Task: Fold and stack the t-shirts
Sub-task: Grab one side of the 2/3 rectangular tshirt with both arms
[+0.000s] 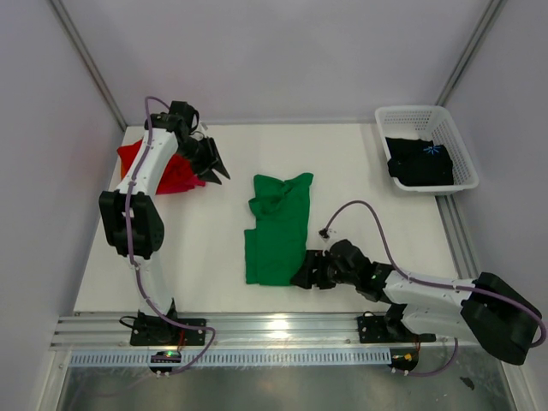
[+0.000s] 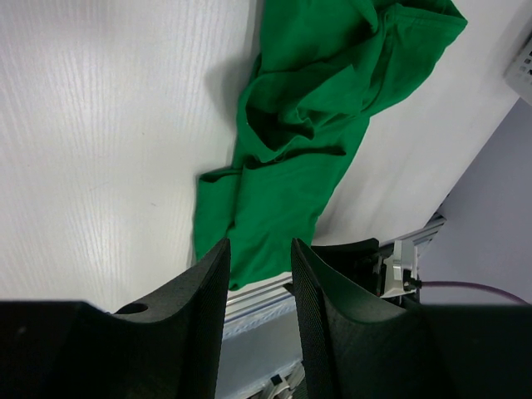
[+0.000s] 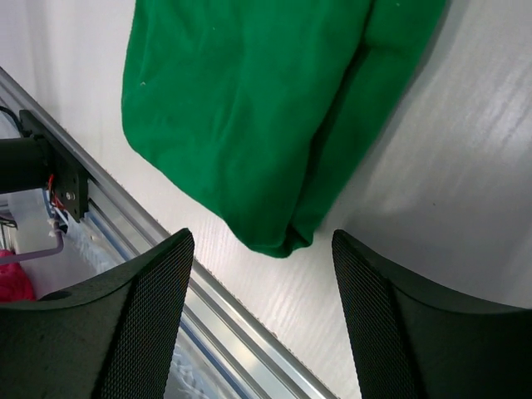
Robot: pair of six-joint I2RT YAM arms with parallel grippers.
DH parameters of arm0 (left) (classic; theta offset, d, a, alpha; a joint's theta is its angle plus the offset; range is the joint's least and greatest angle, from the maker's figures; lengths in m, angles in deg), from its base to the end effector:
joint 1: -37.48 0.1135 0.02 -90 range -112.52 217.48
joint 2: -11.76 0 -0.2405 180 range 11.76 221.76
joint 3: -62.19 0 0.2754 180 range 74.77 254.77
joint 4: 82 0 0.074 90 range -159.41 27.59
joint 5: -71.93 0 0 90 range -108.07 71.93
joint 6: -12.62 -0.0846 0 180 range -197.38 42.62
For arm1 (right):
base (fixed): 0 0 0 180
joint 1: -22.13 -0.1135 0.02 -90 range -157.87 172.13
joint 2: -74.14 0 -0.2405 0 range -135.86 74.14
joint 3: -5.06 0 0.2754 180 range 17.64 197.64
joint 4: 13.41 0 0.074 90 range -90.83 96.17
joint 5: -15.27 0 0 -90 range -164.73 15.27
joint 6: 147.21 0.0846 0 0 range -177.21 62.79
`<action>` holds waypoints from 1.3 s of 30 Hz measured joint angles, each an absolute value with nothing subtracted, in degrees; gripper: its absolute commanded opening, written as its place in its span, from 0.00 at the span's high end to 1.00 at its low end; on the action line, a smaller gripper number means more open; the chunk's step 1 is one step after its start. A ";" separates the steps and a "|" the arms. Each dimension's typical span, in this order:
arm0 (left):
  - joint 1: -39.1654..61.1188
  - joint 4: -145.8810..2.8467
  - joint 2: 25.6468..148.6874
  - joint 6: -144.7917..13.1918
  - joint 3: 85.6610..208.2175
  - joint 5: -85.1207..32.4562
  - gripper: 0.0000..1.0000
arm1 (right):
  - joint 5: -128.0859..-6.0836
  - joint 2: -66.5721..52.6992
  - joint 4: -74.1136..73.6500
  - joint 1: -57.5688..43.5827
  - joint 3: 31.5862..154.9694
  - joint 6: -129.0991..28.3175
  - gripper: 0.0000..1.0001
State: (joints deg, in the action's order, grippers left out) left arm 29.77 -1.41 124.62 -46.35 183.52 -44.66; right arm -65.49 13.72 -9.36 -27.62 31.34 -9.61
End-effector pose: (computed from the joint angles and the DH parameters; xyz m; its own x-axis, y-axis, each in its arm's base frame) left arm 0.4228 -0.0955 0.2333 -0.9402 -0.3379 -0.0435 -0.2667 0.8094 -0.5233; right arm 0.1531 0.2019 0.0707 -0.8859 0.0816 -0.4567 -0.2680 0.7135 0.6473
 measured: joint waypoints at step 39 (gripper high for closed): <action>29.77 -0.07 124.62 -47.82 186.32 -43.50 0.62 | -61.62 6.66 -11.44 -26.75 34.99 -10.05 0.24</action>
